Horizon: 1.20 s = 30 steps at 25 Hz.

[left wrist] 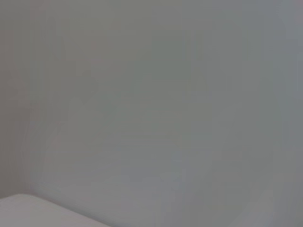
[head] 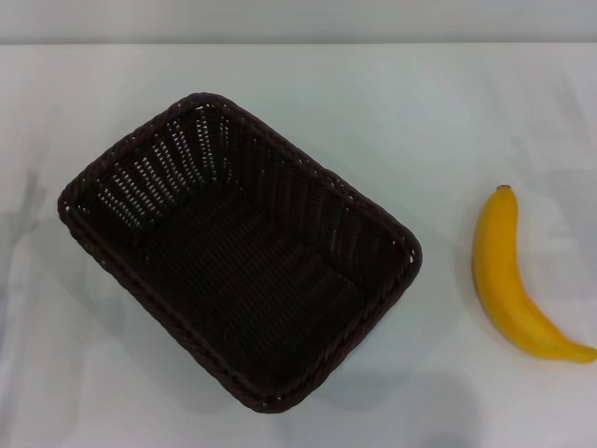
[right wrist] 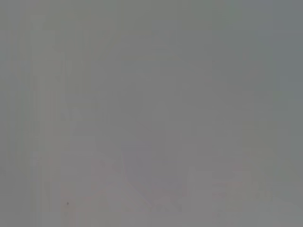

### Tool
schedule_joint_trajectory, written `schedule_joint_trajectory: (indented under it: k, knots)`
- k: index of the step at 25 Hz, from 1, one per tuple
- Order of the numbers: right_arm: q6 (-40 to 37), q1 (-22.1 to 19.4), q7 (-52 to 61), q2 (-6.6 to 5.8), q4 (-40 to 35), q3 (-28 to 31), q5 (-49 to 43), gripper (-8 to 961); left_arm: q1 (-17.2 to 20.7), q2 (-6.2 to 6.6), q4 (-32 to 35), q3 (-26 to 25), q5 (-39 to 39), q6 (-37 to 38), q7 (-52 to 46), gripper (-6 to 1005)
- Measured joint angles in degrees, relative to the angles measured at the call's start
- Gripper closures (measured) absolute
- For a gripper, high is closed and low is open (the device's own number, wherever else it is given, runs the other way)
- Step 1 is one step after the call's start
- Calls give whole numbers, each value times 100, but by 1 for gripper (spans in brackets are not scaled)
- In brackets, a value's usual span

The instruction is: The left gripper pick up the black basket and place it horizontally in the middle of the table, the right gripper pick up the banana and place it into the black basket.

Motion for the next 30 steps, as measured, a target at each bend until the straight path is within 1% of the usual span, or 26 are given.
schedule_joint_trajectory:
  k: [8,14,19,23,27,30]
  knots:
    - [24,-19,-1,10,9,-5,56,110,65,-3,32,-4,-10,-106,-7,109]
    - [80,-44,12,19,8,0,69,110,71,0,34,-14,-311,-147,-7,109]
    - [142,-49,-13,13,9,0,74,110,109,-4,35,9,-294,-222,25,108]
    - [270,-76,-38,7,17,0,300,111,162,-13,1,4,-300,-498,28,108]
    - [274,-97,-41,-7,73,0,401,111,347,-16,-22,5,-301,-917,17,108]
    - [268,-115,-43,-8,90,0,410,111,419,9,49,23,-297,-1046,-372,107]
